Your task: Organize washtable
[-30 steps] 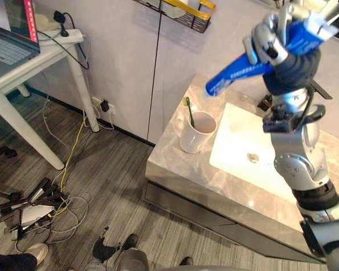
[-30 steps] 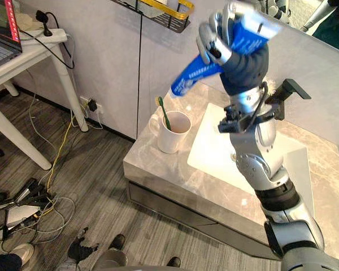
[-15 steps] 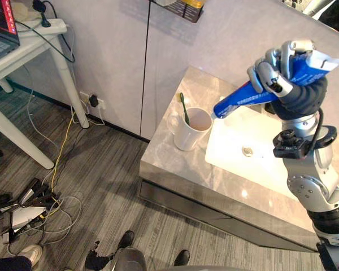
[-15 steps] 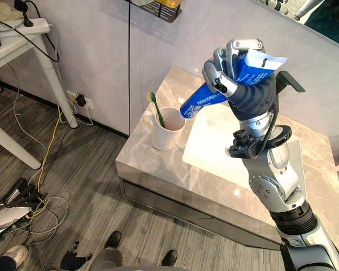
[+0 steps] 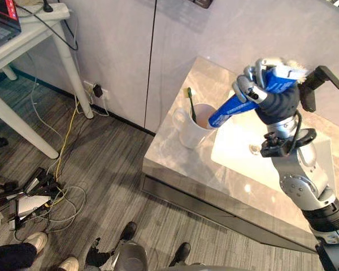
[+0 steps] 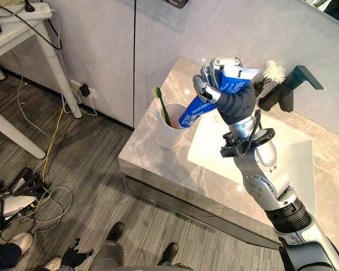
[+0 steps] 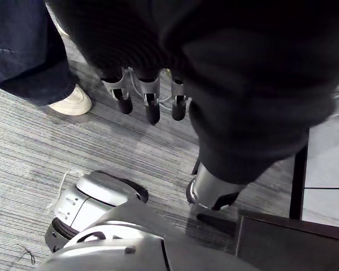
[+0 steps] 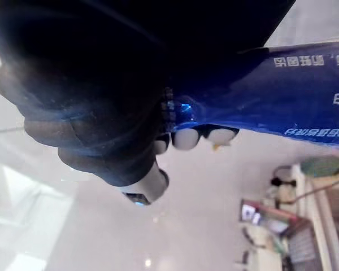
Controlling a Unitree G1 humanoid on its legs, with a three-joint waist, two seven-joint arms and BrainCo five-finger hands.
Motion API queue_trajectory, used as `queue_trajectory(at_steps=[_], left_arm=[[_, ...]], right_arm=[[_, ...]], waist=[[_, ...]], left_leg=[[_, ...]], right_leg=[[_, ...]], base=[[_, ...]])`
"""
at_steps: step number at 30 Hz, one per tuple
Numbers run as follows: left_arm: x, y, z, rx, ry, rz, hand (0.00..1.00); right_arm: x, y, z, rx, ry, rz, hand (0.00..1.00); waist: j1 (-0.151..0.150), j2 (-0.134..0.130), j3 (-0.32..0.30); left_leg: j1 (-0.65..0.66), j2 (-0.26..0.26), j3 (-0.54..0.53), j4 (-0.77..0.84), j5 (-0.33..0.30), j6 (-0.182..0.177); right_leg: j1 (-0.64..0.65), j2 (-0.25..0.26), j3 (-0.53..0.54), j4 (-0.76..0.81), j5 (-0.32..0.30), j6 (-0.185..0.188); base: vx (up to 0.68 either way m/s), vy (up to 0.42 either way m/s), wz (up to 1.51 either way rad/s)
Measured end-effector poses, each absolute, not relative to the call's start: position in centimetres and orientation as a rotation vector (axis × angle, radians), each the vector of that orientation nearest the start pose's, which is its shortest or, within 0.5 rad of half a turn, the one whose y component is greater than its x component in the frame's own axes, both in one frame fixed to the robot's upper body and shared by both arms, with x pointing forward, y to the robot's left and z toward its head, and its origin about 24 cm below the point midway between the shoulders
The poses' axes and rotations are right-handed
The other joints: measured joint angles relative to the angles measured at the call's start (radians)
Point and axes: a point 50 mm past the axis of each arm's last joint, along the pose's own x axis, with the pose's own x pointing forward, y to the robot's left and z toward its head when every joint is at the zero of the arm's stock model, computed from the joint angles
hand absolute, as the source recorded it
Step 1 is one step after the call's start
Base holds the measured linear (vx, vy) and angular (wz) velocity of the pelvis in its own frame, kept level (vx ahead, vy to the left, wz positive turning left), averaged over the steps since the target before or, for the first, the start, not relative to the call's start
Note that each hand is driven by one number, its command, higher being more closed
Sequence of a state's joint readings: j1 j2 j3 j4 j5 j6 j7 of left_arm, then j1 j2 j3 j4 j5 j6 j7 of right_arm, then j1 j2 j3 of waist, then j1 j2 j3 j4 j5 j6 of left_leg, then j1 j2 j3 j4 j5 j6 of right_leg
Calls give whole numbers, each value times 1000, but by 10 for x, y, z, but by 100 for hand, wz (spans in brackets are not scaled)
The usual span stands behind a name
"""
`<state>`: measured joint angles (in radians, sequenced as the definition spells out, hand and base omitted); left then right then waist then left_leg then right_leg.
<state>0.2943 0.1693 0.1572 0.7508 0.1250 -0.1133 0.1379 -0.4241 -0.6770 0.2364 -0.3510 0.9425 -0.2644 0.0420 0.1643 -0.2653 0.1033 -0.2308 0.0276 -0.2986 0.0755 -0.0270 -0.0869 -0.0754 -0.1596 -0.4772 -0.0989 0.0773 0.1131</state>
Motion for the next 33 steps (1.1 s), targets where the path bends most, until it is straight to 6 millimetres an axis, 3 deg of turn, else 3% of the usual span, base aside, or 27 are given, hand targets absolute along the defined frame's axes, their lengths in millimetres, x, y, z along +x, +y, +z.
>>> queue_trajectory(at_steps=[17,18,33], left_arm=[[80,253,-129,253,892,377,0],[80,253,-129,251,891,380,0],[85,253,-130,261,887,380,0]], right_arm=[[264,-152,235,293,-681,574,100],[265,-152,235,294,-680,574,0],[266,-154,248,281,-698,585,0]], waist=[[14,-17,37],[14,-19,40],[13,-24,46]], left_leg=[[-17,-1,2,1,0,0],[-16,0,3,1,0,0],[-15,4,24,2,0,0]], right_leg=[[-19,0,5,0,1,0],[-19,0,6,0,1,0],[-25,0,19,0,6,-1]], base=[[6,1,-1],[0,0,0],[-2,2,-2]])
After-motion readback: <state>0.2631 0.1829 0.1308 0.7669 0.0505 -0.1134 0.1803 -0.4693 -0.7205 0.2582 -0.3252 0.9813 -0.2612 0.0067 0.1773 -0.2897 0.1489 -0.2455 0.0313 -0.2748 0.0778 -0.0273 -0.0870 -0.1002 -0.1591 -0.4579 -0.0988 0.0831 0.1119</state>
